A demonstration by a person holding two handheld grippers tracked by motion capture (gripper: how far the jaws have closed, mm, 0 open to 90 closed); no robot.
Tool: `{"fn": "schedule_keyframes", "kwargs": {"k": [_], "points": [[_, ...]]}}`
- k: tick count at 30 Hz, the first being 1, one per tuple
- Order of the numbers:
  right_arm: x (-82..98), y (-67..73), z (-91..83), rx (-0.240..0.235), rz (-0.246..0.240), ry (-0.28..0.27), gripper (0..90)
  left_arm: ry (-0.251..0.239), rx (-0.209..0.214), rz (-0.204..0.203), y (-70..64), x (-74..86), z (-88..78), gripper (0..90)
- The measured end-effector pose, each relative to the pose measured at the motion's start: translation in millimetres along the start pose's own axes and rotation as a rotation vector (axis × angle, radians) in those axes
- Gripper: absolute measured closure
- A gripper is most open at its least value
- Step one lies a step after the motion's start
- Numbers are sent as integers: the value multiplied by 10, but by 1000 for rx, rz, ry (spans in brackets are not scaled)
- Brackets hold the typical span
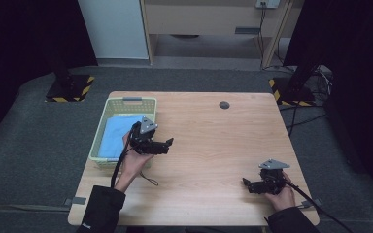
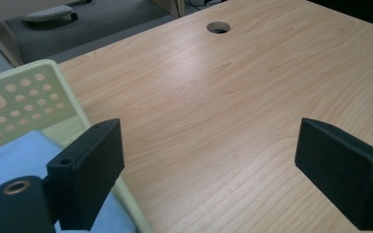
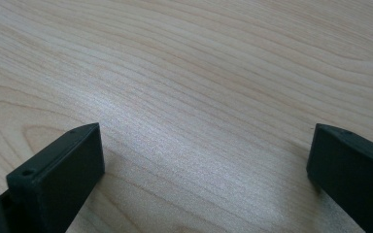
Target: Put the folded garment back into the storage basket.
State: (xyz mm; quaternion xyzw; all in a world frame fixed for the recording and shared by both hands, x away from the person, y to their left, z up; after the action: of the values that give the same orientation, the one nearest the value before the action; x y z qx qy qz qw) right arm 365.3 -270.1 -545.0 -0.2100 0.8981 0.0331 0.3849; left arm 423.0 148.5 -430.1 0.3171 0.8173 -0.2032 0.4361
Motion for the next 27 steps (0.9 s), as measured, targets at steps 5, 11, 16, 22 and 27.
{"fn": "schedule_keyframes", "kwargs": {"k": [5, 11, 16, 22, 27], "points": [[0, 0, 0, 0, 0, 0, 2, -4, 22, 15, -108, 11, 57, 101], [0, 0, 0, 0, 0, 0, 2, -6, 43, 30, -250, 32, 128, 101], [0, 0, 0, 0, 0, 0, 2, -17, 39, 53, -349, 50, 159, 102], [0, 0, 0, 0, 0, 0, 2, -34, 50, 63, -457, 108, 196, 102], [0, 0, 0, 0, 0, 0, 2, -51, 64, 68, -565, 175, 227, 102]]}}
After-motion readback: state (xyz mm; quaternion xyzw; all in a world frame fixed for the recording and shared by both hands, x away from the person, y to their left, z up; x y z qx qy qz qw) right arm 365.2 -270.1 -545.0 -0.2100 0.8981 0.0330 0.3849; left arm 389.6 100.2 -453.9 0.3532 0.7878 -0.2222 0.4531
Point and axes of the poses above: each handheld gripper's, and its own axes: z roughly forward along the jaws, x roughly out of its underside, y roughly to its left, the point moved 1 cm from there along z, roughly forward along the jaws, and after that the axes turned 9 degrees about x, right-handed, at the moved point
